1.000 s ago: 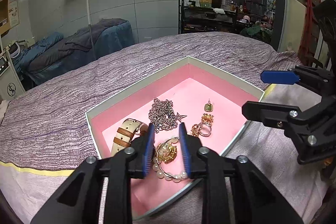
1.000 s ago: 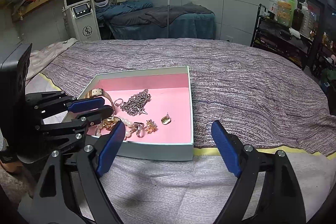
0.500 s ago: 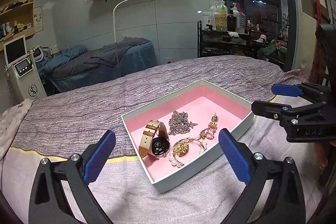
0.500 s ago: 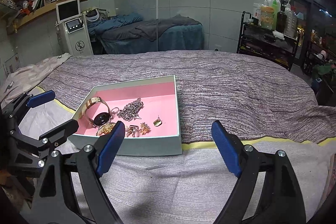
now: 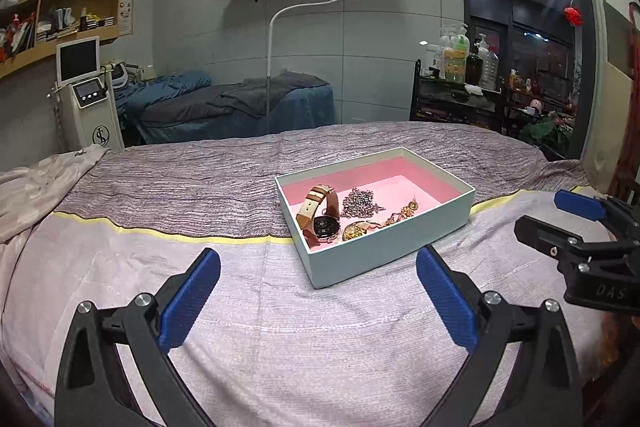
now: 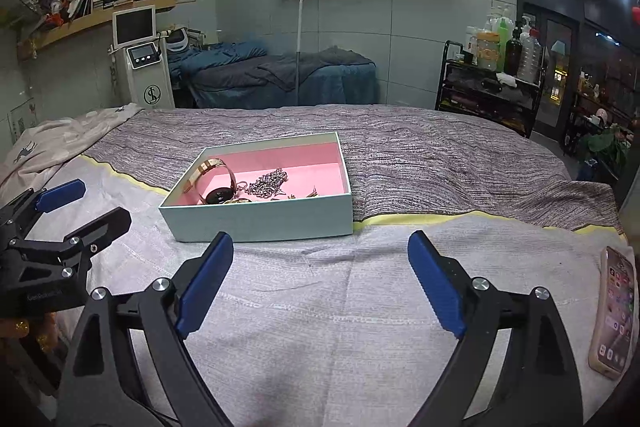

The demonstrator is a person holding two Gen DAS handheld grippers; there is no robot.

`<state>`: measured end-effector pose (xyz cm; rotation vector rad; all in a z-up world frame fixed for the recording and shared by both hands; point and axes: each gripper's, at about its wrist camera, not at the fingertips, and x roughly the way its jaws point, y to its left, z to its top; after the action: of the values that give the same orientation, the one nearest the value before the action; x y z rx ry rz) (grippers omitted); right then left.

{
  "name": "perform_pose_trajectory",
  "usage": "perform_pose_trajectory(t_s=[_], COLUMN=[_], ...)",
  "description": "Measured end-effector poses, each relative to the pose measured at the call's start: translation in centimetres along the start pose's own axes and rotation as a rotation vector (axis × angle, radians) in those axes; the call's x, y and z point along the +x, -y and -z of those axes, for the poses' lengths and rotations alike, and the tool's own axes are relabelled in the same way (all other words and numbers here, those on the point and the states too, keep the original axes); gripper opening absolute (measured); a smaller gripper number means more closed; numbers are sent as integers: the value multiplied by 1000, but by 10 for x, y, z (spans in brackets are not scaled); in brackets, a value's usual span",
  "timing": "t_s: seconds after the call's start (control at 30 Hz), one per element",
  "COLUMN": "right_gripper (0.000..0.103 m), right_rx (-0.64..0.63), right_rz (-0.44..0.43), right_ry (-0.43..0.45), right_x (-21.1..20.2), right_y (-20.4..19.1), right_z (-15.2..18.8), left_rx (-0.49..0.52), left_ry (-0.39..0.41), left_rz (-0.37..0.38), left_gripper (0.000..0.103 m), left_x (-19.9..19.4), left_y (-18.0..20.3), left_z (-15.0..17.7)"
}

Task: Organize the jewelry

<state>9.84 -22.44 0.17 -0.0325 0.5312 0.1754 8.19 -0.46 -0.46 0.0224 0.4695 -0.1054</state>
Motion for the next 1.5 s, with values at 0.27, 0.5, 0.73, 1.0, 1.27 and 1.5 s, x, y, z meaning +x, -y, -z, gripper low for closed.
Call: perform_pose_trajectory(t_s=[0.27, 0.5, 0.73, 1.0, 1.27, 1.5], right_gripper=[92, 97, 97, 97, 97, 97], right_rx=[56, 38, 22, 34, 36, 34], right_rz=[14, 54, 84, 72, 75, 75], right_ry=[104, 148, 160, 117, 109, 105], right_x=[-54, -77, -82, -76, -76, -74], right_y=[-9, -20, -25, -23, -21, -22], right_z=[27, 46, 52, 54, 54, 54], left_rx=[-91, -48, -37, -37, -40, -38], left_ry=[115, 165, 161, 150, 139, 141], left_rz=[-81, -101, -91, -93, -93, -100], left_gripper=[97, 97, 97, 97, 97, 97], left_x=[-50, -71, -74, -74, -72, -71], left_y=[-3, 11, 16, 16, 16, 14], left_z=[22, 38, 49, 50, 50, 49])
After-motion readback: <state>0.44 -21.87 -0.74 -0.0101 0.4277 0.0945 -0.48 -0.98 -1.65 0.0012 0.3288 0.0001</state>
